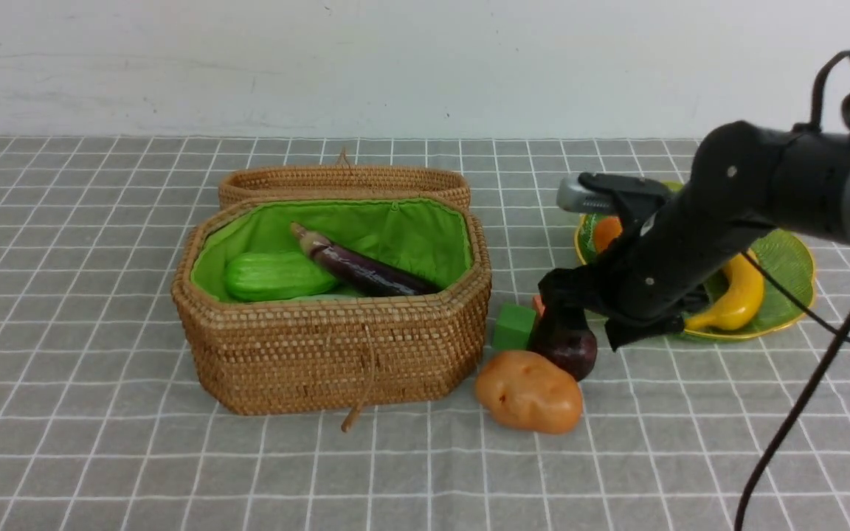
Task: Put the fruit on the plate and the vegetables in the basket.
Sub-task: Use the right arm to grab a mangosteen and put it into the right plate
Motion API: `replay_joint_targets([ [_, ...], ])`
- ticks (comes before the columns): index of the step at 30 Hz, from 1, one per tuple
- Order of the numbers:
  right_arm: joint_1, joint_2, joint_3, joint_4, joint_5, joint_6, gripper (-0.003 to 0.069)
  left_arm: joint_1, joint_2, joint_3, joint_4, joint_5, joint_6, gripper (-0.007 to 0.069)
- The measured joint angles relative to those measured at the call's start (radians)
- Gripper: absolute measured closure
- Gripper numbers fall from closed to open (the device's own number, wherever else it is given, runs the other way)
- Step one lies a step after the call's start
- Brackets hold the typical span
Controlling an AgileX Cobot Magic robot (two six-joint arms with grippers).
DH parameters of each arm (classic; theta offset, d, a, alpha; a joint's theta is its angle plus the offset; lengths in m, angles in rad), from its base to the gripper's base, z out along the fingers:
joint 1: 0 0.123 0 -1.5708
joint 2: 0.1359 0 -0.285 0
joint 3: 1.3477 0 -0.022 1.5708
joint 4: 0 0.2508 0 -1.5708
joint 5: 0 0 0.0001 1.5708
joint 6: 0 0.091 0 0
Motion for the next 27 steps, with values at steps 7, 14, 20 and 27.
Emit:
replay_joint_targets([
  [7,0.0,0.05,0.0,0.005,-0.071,0.0,0.0116,0.0,0.0,0.0,0.0,0.0,0.0,0.0386],
  [14,-0.003,0.049,-0.002,0.005,-0.048,0.0,0.0118,0.0,0.0,0.0,0.0,0.0,0.0,0.0386],
  [20,-0.023,0.03,-0.005,-0.007,0.039,-0.004,0.0118,0.0,0.0,0.0,0.0,0.0,0.0,0.0386],
  [27,-0.135,-0.068,-0.002,-0.014,0.102,-0.028,0.0118,0.0,0.0,0.0,0.0,0.0,0.0,0.0386],
])
